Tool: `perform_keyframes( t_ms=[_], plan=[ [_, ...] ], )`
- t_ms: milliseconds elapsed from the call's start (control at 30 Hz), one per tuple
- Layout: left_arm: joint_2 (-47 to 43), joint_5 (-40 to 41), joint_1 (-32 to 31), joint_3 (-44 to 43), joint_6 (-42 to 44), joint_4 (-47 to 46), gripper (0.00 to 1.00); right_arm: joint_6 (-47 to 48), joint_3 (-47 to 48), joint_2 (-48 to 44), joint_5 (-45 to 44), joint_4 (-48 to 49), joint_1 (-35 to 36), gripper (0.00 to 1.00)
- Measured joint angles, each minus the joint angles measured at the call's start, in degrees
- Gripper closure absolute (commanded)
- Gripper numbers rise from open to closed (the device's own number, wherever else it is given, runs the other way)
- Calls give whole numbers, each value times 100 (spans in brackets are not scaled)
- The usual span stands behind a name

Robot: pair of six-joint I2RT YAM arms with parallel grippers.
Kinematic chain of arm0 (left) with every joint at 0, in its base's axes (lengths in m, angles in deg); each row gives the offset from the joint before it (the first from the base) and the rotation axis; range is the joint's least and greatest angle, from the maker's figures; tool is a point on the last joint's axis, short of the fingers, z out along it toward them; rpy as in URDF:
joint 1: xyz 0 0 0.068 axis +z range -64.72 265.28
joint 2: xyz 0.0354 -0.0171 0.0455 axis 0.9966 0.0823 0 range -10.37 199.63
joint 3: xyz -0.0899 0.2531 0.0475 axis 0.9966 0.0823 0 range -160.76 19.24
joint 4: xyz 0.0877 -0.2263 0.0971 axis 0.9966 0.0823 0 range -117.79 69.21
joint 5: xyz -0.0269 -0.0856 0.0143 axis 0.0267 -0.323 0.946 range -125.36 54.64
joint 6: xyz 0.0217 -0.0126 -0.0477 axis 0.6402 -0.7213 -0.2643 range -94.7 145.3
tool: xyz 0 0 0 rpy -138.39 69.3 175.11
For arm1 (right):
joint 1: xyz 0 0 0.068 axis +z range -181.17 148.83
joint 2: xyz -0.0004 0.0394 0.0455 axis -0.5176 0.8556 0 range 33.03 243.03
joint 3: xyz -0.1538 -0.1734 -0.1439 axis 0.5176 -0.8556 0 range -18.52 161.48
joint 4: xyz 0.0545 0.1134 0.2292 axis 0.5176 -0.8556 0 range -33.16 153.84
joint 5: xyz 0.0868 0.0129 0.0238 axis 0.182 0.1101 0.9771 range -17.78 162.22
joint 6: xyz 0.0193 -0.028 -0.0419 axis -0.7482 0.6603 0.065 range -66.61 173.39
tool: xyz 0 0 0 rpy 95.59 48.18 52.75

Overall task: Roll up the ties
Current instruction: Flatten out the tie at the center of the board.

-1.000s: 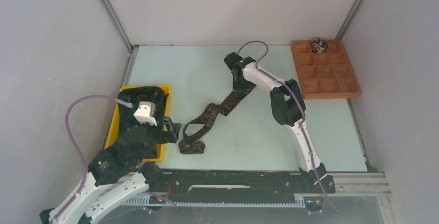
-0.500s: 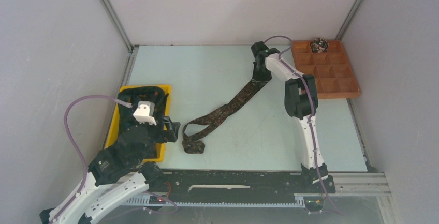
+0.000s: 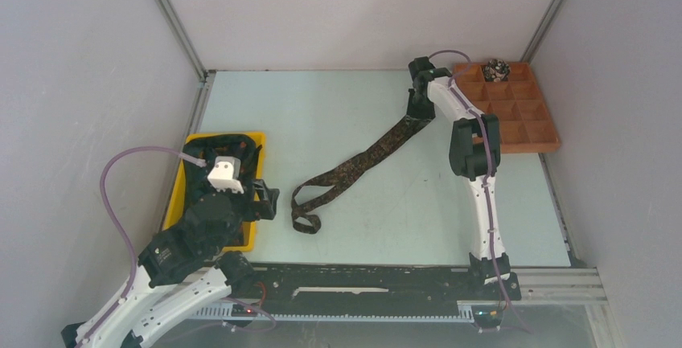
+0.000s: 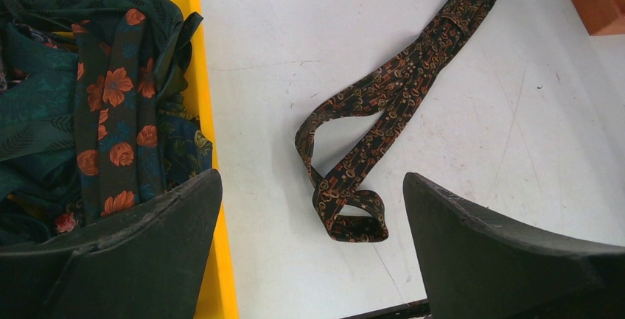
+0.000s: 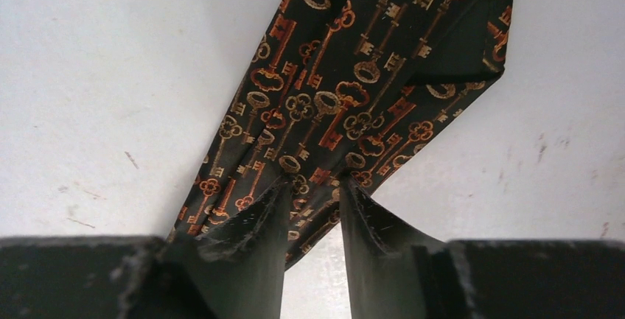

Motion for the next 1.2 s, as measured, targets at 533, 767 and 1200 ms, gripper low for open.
perform_keyframes(
  t_ms=[533, 767, 1200],
  plan=[
    [87, -11, 0, 0, 4, 0, 0, -83, -1270, -776, 407, 713, -188, 62],
    [103, -7, 0, 0, 2, 0, 0, -162, -780, -369, 533, 656, -240, 70],
    [144, 63, 0, 0, 0, 2, 0, -28, 122, 114, -70, 70, -122, 100]
  ],
)
